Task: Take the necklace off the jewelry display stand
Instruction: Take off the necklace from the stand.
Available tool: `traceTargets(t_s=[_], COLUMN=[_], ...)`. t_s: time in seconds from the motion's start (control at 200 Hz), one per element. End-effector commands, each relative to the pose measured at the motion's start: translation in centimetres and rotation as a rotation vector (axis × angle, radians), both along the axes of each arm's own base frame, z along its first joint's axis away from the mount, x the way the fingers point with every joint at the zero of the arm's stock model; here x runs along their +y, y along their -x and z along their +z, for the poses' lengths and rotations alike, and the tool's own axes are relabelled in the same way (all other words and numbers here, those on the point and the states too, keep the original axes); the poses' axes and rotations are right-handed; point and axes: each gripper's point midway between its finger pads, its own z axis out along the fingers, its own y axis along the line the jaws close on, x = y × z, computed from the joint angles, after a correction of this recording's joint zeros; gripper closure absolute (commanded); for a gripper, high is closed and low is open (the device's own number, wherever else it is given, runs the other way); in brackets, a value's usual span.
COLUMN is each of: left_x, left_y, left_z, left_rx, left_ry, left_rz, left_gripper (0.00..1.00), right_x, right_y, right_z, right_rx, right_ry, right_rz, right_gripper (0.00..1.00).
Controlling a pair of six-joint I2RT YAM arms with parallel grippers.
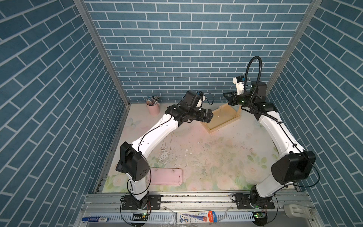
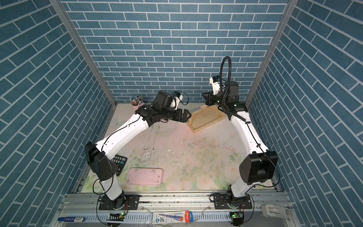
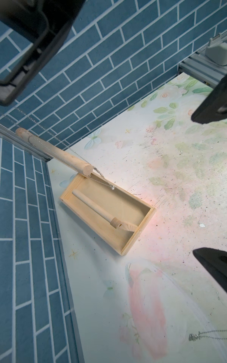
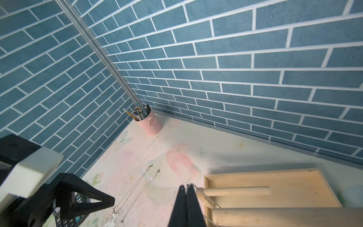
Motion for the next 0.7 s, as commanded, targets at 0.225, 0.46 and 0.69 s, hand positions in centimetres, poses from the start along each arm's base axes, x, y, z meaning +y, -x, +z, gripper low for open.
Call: traceTargets(t_s=[0.225,0.46,0.69], left_x=[3.6,6.1,9.5], left_y=[-0.3,-0.9,-1.7], left_z=[1.7,2.2,1.2], left_rx=[-0.109,-0.100,0.008], left_ry=[-0.049,0.009,0.128], left_rz=[0.114,0.158,0.239], left_gripper=[0.01,0.01,0.01], right_x=[1.7,3.0,4.3], right_y=[2.6,4.3,6.2], right_z=[3.7,5.2,6.6], right_rx=[-0.088,-0.113,-0.132], right_ry=[0.045,0.054,0.053], right_rz=[0.053,0.099,0.149], right_gripper=[1.00,1.00,1.00])
